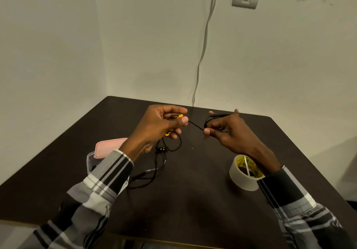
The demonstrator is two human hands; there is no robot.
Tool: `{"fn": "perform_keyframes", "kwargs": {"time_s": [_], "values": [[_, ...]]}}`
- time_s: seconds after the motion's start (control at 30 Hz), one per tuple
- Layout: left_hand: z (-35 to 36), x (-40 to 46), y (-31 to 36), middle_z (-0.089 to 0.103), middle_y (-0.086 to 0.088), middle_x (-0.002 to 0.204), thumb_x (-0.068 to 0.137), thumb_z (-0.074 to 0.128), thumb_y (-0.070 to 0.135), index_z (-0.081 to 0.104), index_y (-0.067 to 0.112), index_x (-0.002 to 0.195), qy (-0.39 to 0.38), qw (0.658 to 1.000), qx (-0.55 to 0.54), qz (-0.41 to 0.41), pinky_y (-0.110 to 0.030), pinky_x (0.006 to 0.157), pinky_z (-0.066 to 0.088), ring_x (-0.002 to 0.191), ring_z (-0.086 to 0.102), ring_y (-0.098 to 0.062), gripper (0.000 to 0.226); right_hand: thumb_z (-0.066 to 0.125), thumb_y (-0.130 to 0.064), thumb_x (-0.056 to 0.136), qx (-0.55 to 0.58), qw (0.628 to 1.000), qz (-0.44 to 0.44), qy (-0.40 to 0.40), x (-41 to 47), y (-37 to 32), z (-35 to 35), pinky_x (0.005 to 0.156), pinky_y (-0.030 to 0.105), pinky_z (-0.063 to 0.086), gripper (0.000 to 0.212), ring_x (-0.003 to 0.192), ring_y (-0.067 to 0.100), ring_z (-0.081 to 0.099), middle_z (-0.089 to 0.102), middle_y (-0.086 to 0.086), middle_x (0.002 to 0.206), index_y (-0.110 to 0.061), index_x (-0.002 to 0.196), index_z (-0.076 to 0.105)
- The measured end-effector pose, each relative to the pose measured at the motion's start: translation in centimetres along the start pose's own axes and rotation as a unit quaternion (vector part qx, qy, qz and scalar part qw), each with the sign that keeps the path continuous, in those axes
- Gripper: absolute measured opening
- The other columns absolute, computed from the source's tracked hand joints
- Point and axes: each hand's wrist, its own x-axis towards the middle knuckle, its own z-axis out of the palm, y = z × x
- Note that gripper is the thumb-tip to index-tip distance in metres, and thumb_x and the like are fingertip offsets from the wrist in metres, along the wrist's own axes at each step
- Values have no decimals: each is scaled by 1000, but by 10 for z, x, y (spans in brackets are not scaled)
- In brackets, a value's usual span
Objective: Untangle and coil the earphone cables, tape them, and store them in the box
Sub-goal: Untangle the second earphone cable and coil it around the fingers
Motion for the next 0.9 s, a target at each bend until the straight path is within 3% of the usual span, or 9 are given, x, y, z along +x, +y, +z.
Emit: {"fn": "perform_keyframes", "kwargs": {"time_s": [0.07,0.13,0.2,0.3,0.43,0.57,0.73,0.83,0.9], "values": [[-7,0,2,75,-9,82,83,75,12,72,7,106,-15,1000,13,-9,-18,46,49,55,64,-10,24,64,-20,94,169,985,-1,-23,-6,-3,-11,104,39,46,19,95,28,69,76,6,81,-14,81,77],[-15,0,0,75,-9,80,81,77,18,75,8,99,-35,998,42,-18,-16,42,43,52,60,-9,20,62,-22,90,318,948,8,-15,-11,-4,-21,90,32,54,20,106,24,70,78,10,81,-12,78,74],[-19,-1,-2,74,-8,77,80,77,20,76,8,91,-57,997,57,-22,-15,40,36,47,52,-10,16,69,-30,86,426,905,14,-11,-14,-1,-25,93,28,52,20,117,27,66,77,11,76,-15,74,73],[-20,0,-2,72,-7,72,80,78,17,76,6,87,-74,995,66,-15,-16,43,35,46,46,-9,13,83,-38,75,567,823,27,-9,-15,1,-25,101,47,49,24,117,40,64,73,8,69,-16,74,72],[-30,1,-9,71,-6,71,82,74,20,77,9,89,-56,996,69,-15,-14,44,37,45,46,-6,14,82,-24,70,679,730,35,70,-17,-8,-37,86,68,52,12,116,39,65,67,-3,64,-18,74,72],[-43,4,-23,62,-3,62,84,68,31,78,12,87,4,1000,-14,-26,-13,42,32,40,38,-5,22,48,-15,87,729,659,99,156,-18,-15,-49,68,60,59,19,104,27,73,64,-10,60,-21,73,61],[-39,13,-34,62,2,59,89,69,30,77,14,84,87,995,53,-16,-14,43,36,44,46,-5,18,53,-10,82,758,614,126,180,-14,-27,-46,72,54,61,9,71,11,75,69,-8,65,-17,80,58],[-35,12,-36,64,3,62,89,69,28,77,13,86,55,994,86,-26,-15,46,42,49,52,-4,18,51,-7,92,799,541,70,252,-9,-27,-44,79,54,60,20,84,16,76,75,-2,81,-13,78,64],[-30,9,-40,65,3,62,90,69,27,78,13,85,13,992,118,-45,-16,49,45,52,54,-4,17,47,-13,101,795,537,37,280,-3,-26,-42,94,57,53,27,107,22,71,76,2,99,-16,79,63]]}}
